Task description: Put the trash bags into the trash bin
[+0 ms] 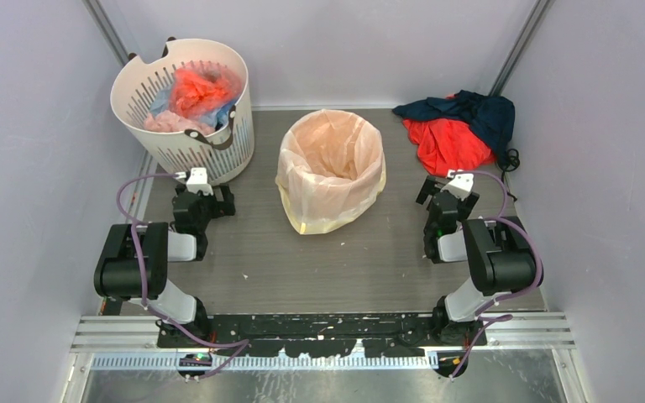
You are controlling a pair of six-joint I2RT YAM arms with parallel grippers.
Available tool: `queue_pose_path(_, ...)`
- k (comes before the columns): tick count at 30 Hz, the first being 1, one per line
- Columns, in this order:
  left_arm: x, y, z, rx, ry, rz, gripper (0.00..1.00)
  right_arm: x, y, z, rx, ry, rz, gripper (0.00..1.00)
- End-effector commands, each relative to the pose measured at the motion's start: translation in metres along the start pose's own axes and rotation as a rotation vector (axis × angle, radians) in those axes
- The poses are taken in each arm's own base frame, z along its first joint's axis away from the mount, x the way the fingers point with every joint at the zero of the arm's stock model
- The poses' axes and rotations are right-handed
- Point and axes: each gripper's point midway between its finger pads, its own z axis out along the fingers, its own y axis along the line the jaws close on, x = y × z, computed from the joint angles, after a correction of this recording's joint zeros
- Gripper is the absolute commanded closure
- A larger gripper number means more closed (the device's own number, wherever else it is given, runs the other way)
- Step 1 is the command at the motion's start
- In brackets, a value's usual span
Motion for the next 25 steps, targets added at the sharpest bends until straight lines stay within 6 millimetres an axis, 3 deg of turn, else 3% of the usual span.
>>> queue_pose_path(1, -0.0202, 0.0013, 0.0038, -0.008, -0.063, 0.029, 0.00, -0.0061, 0.0088, 0.0007, -0.037, -0.005, 0.035, 0.00)
queue_pose_path(25, -0.0198, -0.0006, 0.0040, 0.004, -0.060, 0.035, 0.00, -0.0051, 0.0098, 0.0010, -0.041, -0.004, 0.030, 0.00)
